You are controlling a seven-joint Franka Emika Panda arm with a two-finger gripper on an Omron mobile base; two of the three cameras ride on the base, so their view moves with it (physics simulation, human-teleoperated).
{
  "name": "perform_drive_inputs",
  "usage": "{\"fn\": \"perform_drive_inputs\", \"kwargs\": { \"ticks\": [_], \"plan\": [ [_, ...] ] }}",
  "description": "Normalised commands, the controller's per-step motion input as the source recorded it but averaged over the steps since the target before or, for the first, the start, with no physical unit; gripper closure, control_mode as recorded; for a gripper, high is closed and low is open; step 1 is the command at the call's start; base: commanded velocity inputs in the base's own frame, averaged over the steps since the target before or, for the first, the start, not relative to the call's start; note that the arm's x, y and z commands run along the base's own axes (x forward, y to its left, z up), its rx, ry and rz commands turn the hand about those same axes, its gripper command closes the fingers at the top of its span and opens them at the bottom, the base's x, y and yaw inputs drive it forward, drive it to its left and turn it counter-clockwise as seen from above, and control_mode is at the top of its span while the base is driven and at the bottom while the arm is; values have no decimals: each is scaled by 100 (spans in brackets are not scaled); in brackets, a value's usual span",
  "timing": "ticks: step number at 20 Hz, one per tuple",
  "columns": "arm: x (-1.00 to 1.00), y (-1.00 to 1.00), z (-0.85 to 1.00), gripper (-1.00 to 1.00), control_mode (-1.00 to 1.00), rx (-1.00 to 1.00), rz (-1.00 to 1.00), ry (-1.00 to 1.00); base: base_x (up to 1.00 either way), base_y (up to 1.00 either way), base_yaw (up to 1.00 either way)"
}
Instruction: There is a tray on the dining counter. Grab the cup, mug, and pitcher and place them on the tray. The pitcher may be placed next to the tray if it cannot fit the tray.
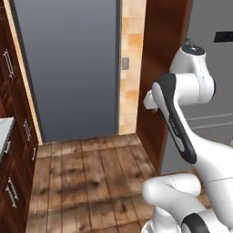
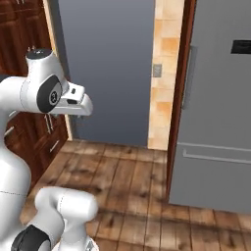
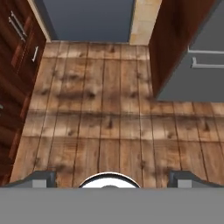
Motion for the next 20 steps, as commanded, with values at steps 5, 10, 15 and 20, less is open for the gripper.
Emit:
{"fn": "perform_drive_inputs", "kwargs": {
  "ticks": [5, 10, 15, 20],
  "plan": [
    [0, 0, 0, -100, 100, 0, 0, 0, 100, 8, 41],
    [0, 0, 0, -100, 100, 0, 0, 0, 100, 5, 52],
    [0, 0, 0, -100, 100, 0, 0, 0, 79, 22, 53],
    [0, 0, 0, -100, 100, 0, 0, 0, 13, 52, 53]
  ]
}}
